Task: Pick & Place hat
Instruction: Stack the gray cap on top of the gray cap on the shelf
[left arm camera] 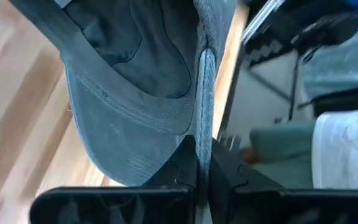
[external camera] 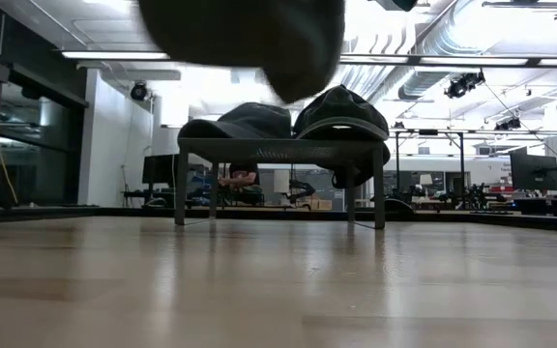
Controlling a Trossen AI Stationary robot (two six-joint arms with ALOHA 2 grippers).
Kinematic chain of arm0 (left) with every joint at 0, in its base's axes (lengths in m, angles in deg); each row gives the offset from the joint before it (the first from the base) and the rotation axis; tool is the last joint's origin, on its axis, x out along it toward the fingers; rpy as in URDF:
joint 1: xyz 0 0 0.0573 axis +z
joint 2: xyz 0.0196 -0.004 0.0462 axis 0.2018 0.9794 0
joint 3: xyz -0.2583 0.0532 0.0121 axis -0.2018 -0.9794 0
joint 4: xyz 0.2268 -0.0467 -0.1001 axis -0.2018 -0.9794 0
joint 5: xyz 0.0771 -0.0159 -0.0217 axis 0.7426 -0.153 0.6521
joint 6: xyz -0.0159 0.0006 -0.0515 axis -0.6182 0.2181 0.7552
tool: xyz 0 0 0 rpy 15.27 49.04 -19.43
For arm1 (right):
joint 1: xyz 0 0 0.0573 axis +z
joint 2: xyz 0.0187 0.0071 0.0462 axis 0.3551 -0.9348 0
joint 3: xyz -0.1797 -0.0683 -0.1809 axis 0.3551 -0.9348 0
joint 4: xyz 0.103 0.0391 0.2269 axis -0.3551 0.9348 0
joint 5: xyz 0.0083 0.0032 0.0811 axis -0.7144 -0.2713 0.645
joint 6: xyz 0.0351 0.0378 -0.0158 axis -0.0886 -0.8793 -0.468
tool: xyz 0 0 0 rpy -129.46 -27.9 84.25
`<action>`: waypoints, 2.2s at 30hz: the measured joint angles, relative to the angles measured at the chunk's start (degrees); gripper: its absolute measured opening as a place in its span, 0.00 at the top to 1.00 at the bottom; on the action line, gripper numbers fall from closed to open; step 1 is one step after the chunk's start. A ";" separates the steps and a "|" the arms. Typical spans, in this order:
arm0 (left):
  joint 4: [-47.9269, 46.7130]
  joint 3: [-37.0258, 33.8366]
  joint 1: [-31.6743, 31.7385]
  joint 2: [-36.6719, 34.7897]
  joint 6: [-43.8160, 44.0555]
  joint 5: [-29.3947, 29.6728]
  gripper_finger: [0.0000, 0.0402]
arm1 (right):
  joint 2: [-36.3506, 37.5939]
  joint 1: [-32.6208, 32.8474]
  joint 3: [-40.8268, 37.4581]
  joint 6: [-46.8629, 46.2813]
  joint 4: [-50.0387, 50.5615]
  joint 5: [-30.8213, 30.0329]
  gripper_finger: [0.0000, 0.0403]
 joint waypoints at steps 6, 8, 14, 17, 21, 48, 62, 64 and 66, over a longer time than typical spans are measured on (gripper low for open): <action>8.16 0.09 0.12 0.66 -1.66 3.71 0.99 | 1.10 -0.11 -0.02 0.29 -1.09 -2.92 0.75; 9.89 0.09 0.10 0.65 -1.88 5.06 0.99 | 2.15 -0.11 0.00 1.36 -1.98 -3.38 0.75; 17.62 0.09 0.10 0.63 -3.77 10.71 0.99 | 6.58 -0.13 0.00 1.37 -2.67 -1.79 0.75; 22.43 0.09 0.12 0.61 -5.90 11.96 0.99 | 8.61 -0.13 0.00 0.06 -2.72 0.77 0.75; 27.55 0.09 0.10 0.61 -8.55 12.09 0.99 | 10.17 -0.11 -0.02 -0.57 -2.78 2.14 0.75; 33.68 0.15 0.21 2.99 -13.90 15.56 0.99 | 11.91 3.80 -0.02 0.11 -2.89 11.61 0.42; 39.14 0.02 3.56 4.37 -16.20 12.02 0.99 | 6.41 13.13 -0.02 3.11 -3.50 4.39 0.41; 39.11 0.02 3.56 4.37 -16.26 10.92 0.99 | 5.96 13.54 -0.02 3.63 -3.62 2.85 0.42; 39.10 0.02 3.51 4.37 -16.87 9.45 0.99 | 5.81 13.53 -0.02 4.15 -3.72 1.12 0.43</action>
